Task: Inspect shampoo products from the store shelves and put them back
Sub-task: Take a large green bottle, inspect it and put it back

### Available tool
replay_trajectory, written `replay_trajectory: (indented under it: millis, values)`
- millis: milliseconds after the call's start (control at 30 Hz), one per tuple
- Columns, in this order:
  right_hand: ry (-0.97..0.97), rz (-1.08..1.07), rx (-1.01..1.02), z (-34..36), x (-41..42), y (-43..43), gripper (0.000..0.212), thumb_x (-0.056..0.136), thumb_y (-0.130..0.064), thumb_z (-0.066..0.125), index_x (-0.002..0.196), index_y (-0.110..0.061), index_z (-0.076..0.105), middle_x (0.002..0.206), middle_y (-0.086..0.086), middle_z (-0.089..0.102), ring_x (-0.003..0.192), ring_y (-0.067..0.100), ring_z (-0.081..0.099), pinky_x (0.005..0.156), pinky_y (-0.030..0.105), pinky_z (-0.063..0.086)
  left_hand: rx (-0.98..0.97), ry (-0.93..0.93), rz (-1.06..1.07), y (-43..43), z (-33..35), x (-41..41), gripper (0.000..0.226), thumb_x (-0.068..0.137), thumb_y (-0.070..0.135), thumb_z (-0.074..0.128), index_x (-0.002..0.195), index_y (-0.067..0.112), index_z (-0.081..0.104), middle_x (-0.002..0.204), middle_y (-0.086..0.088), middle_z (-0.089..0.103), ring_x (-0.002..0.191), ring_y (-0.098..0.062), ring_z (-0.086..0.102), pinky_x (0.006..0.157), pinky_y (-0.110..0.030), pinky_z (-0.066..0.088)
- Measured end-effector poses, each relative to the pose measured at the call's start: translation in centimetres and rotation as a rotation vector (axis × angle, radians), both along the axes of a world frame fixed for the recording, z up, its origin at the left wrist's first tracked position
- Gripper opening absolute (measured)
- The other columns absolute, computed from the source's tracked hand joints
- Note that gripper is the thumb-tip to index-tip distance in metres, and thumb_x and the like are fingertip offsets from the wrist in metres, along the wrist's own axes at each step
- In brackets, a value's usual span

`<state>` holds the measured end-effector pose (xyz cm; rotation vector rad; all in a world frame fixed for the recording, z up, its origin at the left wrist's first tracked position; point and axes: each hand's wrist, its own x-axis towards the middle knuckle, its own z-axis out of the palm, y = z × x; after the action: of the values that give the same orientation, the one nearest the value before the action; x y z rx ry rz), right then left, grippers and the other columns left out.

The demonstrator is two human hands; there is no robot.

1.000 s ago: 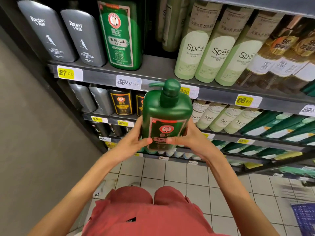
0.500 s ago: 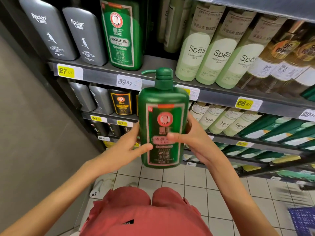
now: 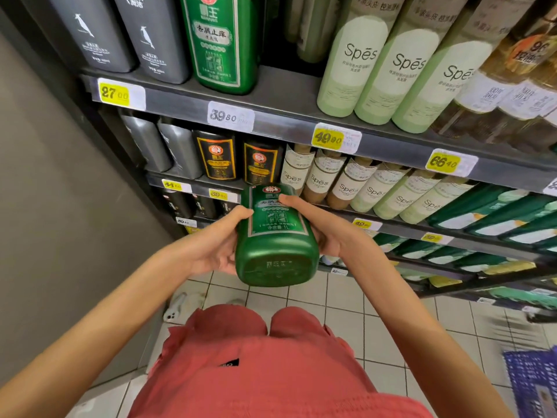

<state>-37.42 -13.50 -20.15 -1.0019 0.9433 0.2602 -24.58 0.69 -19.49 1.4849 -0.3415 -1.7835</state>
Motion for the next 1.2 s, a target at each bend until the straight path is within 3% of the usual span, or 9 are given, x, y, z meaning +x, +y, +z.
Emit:
replay_trajectory:
  millis: [167,300,367,433,567,800,867,1033,1200]
  values:
    - [-0.031,-0.011,0.028,1.0,-0.1,0.5,0.036,0.083,-0.050,0.060,0.101,-0.019,0.062,0.077,0.000,0.075,0.065,0.012,0.072,0.051,0.022,0.054,-0.013,-0.010,0.048,0.7,0.1,0.2,0.045,0.095,0.052,0.027,0.119,0.028,0.056,0.109,0.003,0.070,0.095,-0.014,0.067,0.079,-0.035,0.055]
    - [-0.170,0.033,-0.117,1.6,-1.5,1.2,0.065,0.071,-0.048,0.066,0.127,-0.018,0.052,0.109,0.002,0.072,0.097,0.016,0.070,0.084,0.033,0.056,-0.043,-0.116,0.316,-0.1,-1.5,-1.2,0.038,0.099,0.029,0.035,0.132,0.012,0.046,0.132,-0.017,0.054,0.085,-0.010,0.069,0.081,-0.034,0.050]
    - [-0.258,0.061,-0.183,2.7,-2.1,1.0,0.072,0.072,-0.043,0.068,0.136,-0.022,0.041,0.120,0.001,0.067,0.108,0.017,0.066,0.094,0.037,0.052,-0.092,-0.211,0.387,0.2,-1.9,-1.4,0.039,0.100,0.008,0.033,0.137,-0.004,0.035,0.140,-0.028,0.040,0.106,-0.021,0.062,0.079,-0.033,0.044]
    - [-0.367,0.049,-0.239,4.3,-2.2,0.5,0.070,0.075,-0.037,0.070,0.135,-0.027,0.038,0.120,-0.004,0.067,0.109,0.015,0.065,0.091,0.032,0.054,-0.180,-0.378,0.377,-1.0,-1.0,-0.9,0.036,0.096,0.013,0.041,0.133,0.014,0.042,0.131,-0.006,0.057,0.116,-0.016,0.057,0.080,-0.022,0.046]
    - [-0.484,-0.090,-0.474,6.6,-1.0,-0.8,0.071,0.068,-0.039,0.074,0.132,-0.027,0.046,0.120,-0.005,0.067,0.109,0.014,0.064,0.094,0.035,0.051,-0.537,-0.410,0.211,-1.6,3.5,0.1,0.024,0.091,0.023,0.042,0.108,0.040,0.045,0.092,0.042,0.061,0.088,0.021,0.057,0.065,0.001,0.042]
    - [-0.651,-0.370,-0.774,8.6,3.1,-2.4,0.058,0.078,-0.023,0.072,0.132,-0.019,0.048,0.108,-0.012,0.069,0.100,0.004,0.066,0.074,0.016,0.053,-0.704,-0.566,0.239,-6.7,6.4,3.5,0.032,0.092,0.025,0.045,0.124,0.022,0.048,0.122,0.006,0.060,0.112,-0.005,0.058,0.097,-0.025,0.046]
    - [-0.657,-0.395,-0.842,9.0,3.9,-2.7,0.051,0.084,-0.017,0.066,0.131,-0.020,0.046,0.111,-0.011,0.066,0.100,0.000,0.064,0.076,0.015,0.052,-0.747,-0.607,0.183,-7.8,6.9,4.6,0.032,0.095,0.019,0.042,0.127,0.021,0.044,0.120,0.011,0.059,0.106,0.005,0.058,0.090,-0.015,0.046]
    - [-0.631,-0.417,-0.989,9.7,5.3,-3.5,0.050,0.091,-0.014,0.060,0.137,-0.014,0.040,0.125,0.001,0.059,0.110,0.004,0.059,0.090,0.025,0.051,-0.814,-0.748,0.126,-9.7,7.3,6.6,0.039,0.097,0.013,0.040,0.136,0.012,0.037,0.117,0.020,0.052,0.099,0.020,0.053,0.079,-0.002,0.042]
    - [-0.575,-0.420,-1.089,10.2,6.6,-4.3,0.054,0.092,-0.010,0.058,0.141,-0.011,0.035,0.130,0.007,0.057,0.119,0.018,0.055,0.100,0.045,0.046,-0.856,-0.736,0.160,-10.8,7.2,7.4,0.042,0.098,0.005,0.037,0.140,0.006,0.033,0.129,0.001,0.052,0.102,0.012,0.056,0.080,-0.006,0.045]
